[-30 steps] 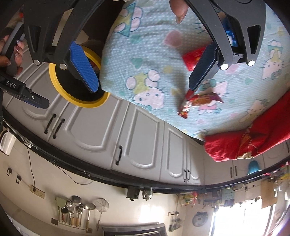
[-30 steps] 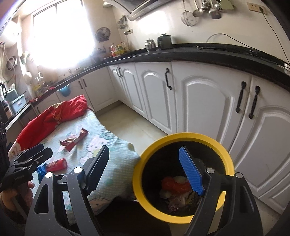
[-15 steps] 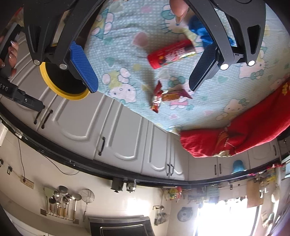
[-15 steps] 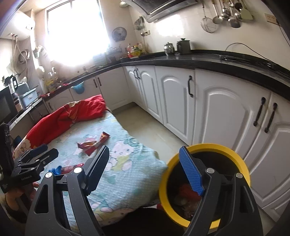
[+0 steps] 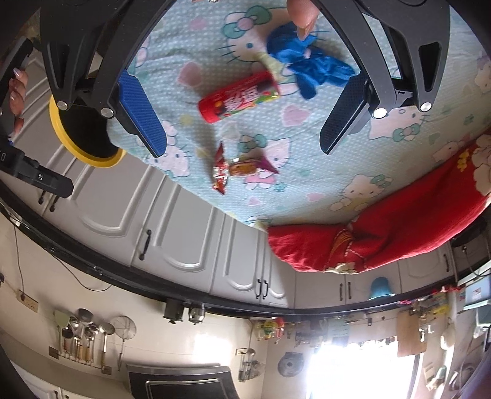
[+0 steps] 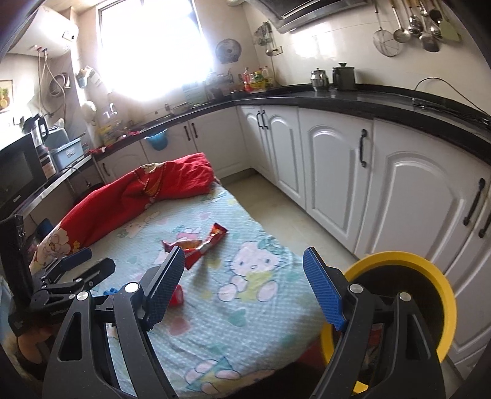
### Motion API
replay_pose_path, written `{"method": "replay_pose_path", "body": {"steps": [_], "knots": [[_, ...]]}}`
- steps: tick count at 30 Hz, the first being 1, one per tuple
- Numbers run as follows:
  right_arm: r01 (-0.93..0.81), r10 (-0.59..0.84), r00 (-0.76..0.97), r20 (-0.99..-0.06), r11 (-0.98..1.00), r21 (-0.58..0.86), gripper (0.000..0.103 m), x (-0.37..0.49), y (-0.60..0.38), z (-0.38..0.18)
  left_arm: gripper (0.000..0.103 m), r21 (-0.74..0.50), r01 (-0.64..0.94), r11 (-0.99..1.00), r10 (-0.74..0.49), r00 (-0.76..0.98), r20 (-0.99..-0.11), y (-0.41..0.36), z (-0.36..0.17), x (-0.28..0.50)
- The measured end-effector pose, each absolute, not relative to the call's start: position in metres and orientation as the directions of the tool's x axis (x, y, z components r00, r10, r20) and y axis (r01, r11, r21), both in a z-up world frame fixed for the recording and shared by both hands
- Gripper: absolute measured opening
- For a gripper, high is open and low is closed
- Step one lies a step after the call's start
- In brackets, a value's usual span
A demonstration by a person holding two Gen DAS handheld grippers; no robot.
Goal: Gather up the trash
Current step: 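Move both open tools back over the remaining items on the sheet, then grasp the blue gloves with the left tool while the right tool grasps the red wrapper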
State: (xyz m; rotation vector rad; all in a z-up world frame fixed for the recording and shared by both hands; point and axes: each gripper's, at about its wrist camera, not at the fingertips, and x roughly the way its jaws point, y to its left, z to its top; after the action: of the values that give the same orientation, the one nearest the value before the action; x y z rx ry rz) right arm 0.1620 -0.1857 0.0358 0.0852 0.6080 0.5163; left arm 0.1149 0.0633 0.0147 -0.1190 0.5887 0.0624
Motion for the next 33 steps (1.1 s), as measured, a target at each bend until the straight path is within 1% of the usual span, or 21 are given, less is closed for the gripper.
{"method": "replay_pose_path", "body": {"steps": [15, 24, 33], "knots": [[-0.463, 0.518, 0.638, -0.570, 0.849, 0.253, 0.077, 0.186, -0.130, 0.012, 0.092, -0.059, -0.188, 0.980, 0.116, 0.792, -0.600, 0.113, -0.009, 0.109], [-0.480, 0.512, 0.604, -0.611, 0.846, 0.234, 0.077, 0.200, -0.101, -0.003, 0.092, -0.058, -0.214, 0.975, 0.130, 0.764, -0.632, 0.129, -0.023, 0.108], [-0.481, 0.495, 0.576, -0.651, 0.849, 0.220, 0.077, 0.216, -0.081, -0.021, 0.092, -0.067, -0.220, 0.973, 0.118, 0.726, -0.677, 0.138, -0.042, 0.111]]}}
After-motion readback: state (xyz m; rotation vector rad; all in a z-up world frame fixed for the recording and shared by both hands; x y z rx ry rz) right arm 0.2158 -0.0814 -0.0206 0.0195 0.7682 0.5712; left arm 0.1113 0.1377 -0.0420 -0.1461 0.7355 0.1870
